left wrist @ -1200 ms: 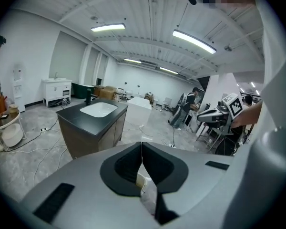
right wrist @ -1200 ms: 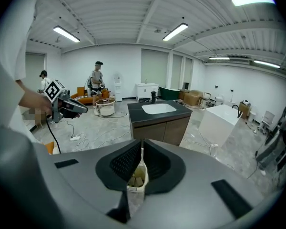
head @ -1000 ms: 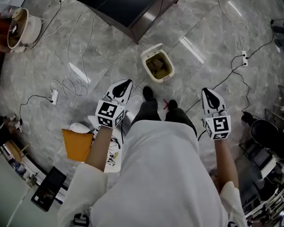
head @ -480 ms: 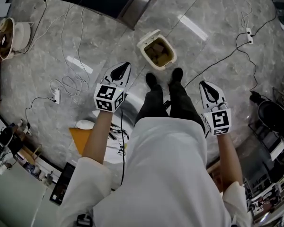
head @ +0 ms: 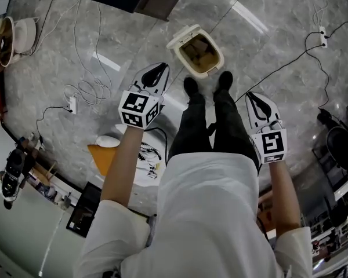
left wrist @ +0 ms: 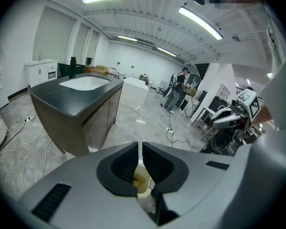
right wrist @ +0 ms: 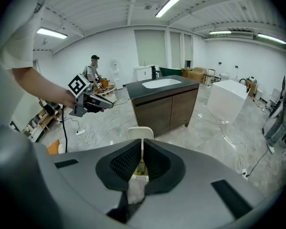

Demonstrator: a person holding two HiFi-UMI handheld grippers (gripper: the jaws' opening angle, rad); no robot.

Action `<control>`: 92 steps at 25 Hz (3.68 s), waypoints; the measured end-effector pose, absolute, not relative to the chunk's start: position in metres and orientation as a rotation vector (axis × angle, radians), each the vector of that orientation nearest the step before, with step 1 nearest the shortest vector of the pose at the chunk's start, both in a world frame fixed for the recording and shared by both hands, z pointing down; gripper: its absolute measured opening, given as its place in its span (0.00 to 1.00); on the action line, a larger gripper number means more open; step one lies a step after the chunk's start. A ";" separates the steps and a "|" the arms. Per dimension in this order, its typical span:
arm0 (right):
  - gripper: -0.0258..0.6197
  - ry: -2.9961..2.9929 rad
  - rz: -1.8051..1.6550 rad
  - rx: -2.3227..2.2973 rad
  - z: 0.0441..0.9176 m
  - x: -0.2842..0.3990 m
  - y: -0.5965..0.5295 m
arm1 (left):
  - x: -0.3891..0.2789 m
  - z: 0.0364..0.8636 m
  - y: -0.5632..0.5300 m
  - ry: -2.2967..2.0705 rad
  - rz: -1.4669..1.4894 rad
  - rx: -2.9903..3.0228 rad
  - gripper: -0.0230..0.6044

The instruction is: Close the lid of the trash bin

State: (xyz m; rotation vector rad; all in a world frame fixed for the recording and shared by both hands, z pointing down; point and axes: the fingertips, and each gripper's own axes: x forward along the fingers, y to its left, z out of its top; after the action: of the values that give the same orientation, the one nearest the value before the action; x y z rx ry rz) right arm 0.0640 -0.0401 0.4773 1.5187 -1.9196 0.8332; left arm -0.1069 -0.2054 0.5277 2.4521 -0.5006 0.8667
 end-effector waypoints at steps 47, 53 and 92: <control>0.09 -2.022 1.093 1.391 0.636 0.056 -0.040 | -0.090 0.721 -0.267 -0.653 0.704 1.819 0.30; 0.09 -2.035 1.080 1.401 0.640 0.059 -0.039 | -0.089 0.718 -0.236 -0.628 0.739 1.857 0.31; 0.09 -1.978 1.202 1.397 0.697 0.083 -0.011 | -0.057 0.795 -0.083 -0.329 1.077 1.961 0.33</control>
State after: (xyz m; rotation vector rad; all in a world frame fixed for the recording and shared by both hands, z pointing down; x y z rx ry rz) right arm 0.0830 -0.0113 0.6972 1.3973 -1.9785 1.2022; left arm -0.0572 -0.0829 0.7952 1.9612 -0.3286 1.0770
